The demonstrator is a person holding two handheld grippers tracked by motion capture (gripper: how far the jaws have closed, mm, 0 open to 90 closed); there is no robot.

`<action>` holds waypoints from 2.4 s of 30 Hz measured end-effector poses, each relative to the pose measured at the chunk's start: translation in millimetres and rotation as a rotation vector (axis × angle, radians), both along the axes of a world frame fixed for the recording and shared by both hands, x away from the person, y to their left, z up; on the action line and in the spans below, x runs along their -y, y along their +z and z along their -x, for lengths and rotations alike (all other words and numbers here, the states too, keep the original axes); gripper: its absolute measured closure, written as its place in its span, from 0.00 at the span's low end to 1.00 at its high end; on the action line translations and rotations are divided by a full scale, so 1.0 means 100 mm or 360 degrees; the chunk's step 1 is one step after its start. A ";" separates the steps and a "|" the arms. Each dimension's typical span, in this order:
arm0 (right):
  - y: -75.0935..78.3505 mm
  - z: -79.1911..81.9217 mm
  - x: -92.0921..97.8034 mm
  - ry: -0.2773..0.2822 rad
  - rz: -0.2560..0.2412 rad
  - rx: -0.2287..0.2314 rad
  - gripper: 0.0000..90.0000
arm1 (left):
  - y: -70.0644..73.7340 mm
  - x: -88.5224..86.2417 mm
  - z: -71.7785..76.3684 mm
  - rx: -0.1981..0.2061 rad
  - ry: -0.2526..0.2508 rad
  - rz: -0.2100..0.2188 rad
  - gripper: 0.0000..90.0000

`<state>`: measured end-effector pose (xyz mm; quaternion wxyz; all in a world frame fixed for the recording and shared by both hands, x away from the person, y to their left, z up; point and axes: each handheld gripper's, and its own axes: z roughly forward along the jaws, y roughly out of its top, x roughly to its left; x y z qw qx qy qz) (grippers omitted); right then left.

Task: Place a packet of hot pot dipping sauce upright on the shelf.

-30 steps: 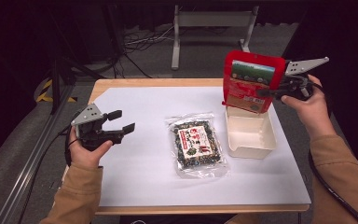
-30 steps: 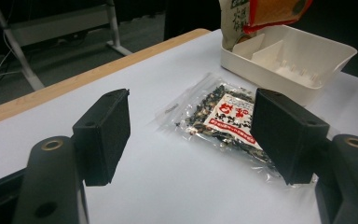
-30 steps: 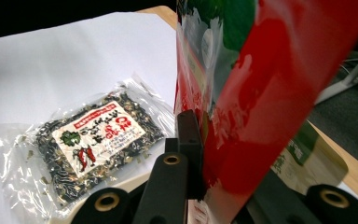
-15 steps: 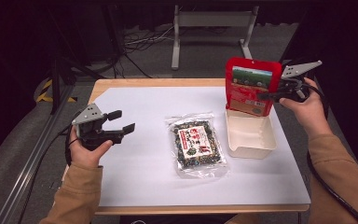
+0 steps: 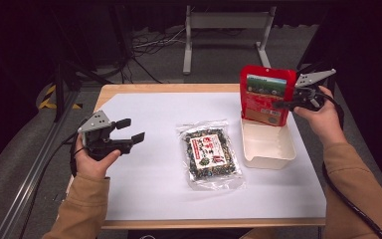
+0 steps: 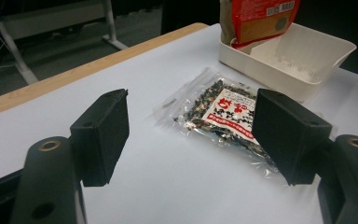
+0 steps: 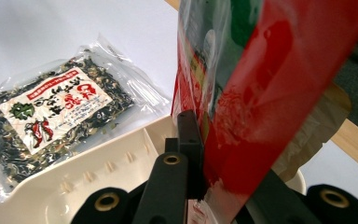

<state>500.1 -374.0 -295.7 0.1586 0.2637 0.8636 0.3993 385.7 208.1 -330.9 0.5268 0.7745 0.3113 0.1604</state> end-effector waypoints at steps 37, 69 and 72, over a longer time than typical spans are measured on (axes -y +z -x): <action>-0.46 -0.03 0.03 -0.0142 0.0008 -0.0068 0.98 | -0.26 0.15 -0.10 0.0030 -0.0022 0.0023 0.25; -0.33 0.34 0.17 -0.0445 -0.0113 0.0061 0.47 | -0.44 0.41 -0.27 -0.0042 -0.0041 0.0072 0.09; -0.27 0.45 0.16 -0.0449 -0.0104 0.0083 0.46 | -0.44 0.42 -0.30 -0.0036 -0.0036 0.0053 0.09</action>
